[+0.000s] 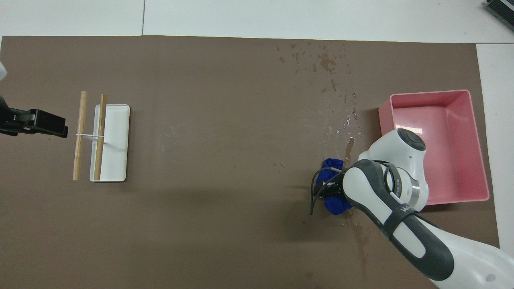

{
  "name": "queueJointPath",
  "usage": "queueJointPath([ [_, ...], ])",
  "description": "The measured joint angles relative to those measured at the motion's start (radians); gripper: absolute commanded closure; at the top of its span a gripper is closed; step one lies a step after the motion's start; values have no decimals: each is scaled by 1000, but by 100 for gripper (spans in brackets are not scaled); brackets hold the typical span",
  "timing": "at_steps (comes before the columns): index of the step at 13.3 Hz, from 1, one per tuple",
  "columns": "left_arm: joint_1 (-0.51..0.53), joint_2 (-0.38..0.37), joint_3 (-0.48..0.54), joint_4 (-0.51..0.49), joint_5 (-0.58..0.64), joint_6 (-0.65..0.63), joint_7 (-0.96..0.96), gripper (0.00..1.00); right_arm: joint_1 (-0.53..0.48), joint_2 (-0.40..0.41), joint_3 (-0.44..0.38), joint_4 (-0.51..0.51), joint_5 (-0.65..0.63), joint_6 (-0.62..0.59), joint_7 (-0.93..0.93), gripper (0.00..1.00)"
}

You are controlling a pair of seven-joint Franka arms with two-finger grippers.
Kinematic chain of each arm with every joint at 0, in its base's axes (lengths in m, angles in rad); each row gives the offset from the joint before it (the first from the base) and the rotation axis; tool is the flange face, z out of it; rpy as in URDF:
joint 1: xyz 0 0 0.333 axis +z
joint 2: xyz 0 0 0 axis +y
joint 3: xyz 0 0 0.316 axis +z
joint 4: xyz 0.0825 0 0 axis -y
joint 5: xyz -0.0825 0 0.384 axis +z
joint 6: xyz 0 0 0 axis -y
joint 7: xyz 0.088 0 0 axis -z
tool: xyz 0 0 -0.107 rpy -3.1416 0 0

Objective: Wipe water with towel using both arms
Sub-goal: 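Drag the towel with the right gripper back toward the robot over the water, then wipe the towel with the right gripper across the wet area again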

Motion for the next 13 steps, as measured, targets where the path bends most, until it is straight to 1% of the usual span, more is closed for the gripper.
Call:
queueJointPath([
  [5,0,0,0,0,0,0,0,0,-2,-19,-1,-30,-5,-19,2,100],
  [6,0,0,0,0,0,0,0,0,0,-22,0,-30,-36,-19,2,100],
  [9,0,0,0,0,0,0,0,0,5,-39,10,-32,-200,-5,-7,100],
  [11,0,0,0,0,0,0,0,0,7,-47,13,-40,-247,25,-41,100],
  [13,0,0,0,0,0,0,0,0,12,-57,14,-50,-306,83,-82,100],
])
